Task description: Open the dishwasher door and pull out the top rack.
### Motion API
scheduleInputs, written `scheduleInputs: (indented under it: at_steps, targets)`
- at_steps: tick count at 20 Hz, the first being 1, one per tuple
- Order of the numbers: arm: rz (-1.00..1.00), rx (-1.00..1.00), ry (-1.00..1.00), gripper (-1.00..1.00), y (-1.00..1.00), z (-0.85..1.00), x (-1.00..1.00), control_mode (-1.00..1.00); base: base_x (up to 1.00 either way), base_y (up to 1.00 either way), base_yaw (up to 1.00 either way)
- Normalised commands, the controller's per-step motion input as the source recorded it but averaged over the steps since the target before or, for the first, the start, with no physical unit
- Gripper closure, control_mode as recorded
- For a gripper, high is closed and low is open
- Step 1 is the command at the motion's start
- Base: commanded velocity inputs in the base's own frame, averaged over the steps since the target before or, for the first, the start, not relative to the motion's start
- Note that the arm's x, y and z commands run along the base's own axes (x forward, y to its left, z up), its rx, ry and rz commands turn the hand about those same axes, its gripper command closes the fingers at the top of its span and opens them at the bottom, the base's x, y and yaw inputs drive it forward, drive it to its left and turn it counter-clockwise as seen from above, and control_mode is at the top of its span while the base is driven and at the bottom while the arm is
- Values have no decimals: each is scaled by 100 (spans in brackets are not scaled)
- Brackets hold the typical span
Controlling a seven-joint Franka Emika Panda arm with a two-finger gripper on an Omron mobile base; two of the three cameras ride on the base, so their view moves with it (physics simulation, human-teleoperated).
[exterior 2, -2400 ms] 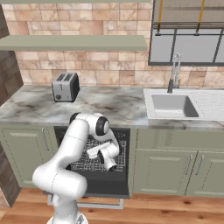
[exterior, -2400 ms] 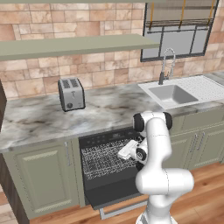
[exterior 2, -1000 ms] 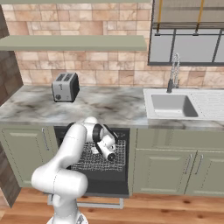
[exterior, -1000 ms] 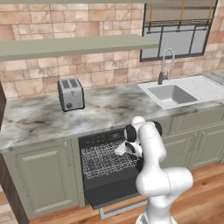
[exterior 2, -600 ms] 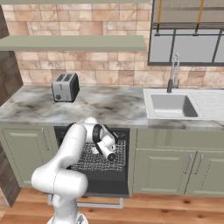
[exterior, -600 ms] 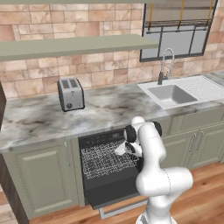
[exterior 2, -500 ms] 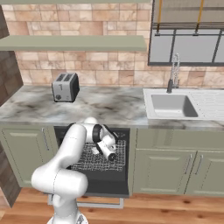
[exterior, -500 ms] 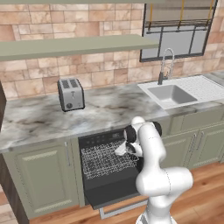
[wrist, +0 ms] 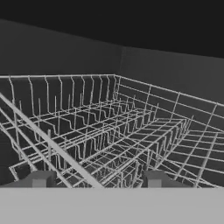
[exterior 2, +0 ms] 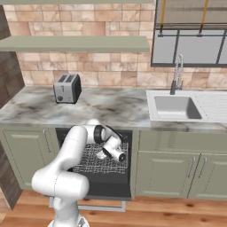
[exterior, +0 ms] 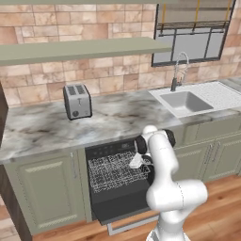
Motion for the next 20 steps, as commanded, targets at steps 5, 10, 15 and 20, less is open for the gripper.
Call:
scheduleInputs:
  at_steps: [5,10,15,20]
  targets:
    - [3,-20,15,-100,-50,-30,-82,-100,0,0,0]
    - [1,-17,8,-100,-47,-24,-100,-100,0,0,0]
    - [0,-17,3,-100,-40,-16,-97,-100,0,0,0]
    - [0,-15,0,-100,-34,-8,-90,-100,0,0,0]
